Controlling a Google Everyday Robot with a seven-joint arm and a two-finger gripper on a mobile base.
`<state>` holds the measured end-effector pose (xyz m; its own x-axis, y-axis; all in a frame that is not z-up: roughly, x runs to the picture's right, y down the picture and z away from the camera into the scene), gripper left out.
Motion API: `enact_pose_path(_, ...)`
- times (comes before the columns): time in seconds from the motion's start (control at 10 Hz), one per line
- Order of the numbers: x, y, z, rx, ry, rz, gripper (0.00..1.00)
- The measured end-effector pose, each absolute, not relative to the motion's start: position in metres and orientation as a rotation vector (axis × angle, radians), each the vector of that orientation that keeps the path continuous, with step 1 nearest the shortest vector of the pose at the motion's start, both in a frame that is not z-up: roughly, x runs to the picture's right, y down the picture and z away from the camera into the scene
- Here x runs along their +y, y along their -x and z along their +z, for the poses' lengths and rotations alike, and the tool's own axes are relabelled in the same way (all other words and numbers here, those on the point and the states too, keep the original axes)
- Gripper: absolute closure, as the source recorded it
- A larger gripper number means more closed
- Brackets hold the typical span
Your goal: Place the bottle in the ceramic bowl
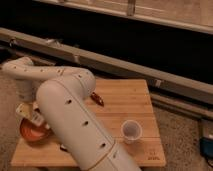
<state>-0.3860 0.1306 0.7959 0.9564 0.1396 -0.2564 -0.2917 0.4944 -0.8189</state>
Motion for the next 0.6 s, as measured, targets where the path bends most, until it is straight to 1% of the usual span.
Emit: enact_pose_path(0.6, 0.1315, 0.3799, 0.7940, 0.136, 1.016, 0.293, 0.30)
